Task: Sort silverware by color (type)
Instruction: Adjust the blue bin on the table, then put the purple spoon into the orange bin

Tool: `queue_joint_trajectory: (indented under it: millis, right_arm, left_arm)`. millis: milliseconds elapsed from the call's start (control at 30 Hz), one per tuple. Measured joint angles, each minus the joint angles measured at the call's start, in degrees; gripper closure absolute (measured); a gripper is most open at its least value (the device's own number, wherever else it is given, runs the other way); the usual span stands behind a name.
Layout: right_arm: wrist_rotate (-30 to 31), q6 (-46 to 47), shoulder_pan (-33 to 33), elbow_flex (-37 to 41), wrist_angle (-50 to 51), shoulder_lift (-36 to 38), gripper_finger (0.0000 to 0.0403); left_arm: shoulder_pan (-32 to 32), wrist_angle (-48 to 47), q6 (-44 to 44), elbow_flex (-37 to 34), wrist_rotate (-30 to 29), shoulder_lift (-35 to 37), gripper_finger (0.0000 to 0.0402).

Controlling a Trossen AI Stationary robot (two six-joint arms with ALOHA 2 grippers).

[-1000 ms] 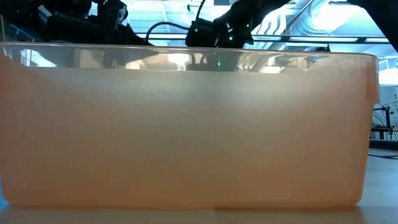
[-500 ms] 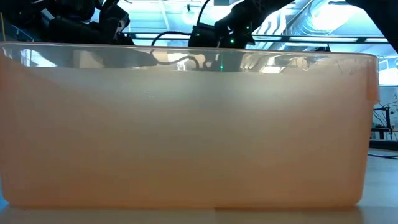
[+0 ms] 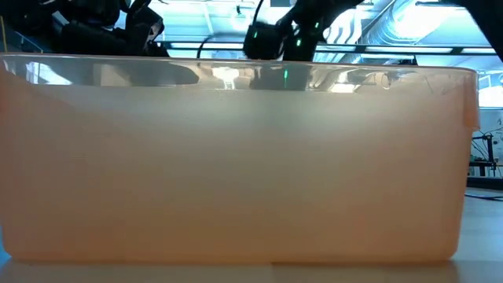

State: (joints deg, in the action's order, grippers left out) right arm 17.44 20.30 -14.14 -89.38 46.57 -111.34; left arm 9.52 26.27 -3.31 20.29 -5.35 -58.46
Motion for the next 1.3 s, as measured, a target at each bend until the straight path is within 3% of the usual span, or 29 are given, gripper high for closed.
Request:
queue_joint_trajectory:
  millis: [133,300,533,733,900,1100,1300]
  right_arm:
    - [2.1,-4.7,1.4,1.2,0.6,5.3,0.0403]
    - [-0.7,-5.6,4.3,13.8,-4.3,10.6,0.0403]
    - [-7.3,-0.8,7.1,33.9,-24.8,16.5,0.0403]
    - [-11.0,-1.5,7.6,40.5,-36.9,16.6,0.0403]
    - [-9.1,-5.2,7.5,41.3,-37.6,16.6,0.0403]
    - [-8.0,-10.5,8.1,41.3,-35.2,22.0,0.0403]
    - [-2.4,-12.8,11.1,41.3,-32.1,29.6,0.0403]
  left_arm:
    - [0.0,-1.6,-0.3,0.0,0.1,0.0,0.0401]
    - [0.0,-3.1,-0.4,0.0,0.1,0.0,0.0401]
    - [0.0,-5.7,-0.4,0.0,0.6,0.0,0.0401]
    - [-1.4,-21.2,1.5,4.7,2.7,1.7,0.0401]
    - [-6.8,-34.5,4.6,10.4,2.7,2.4,0.0401]
    - [-18.8,-53.3,12.1,16.2,2.7,1.7,0.0401]
    - [-32.2,-56.2,23.3,16.9,2.7,0.6,0.0376]
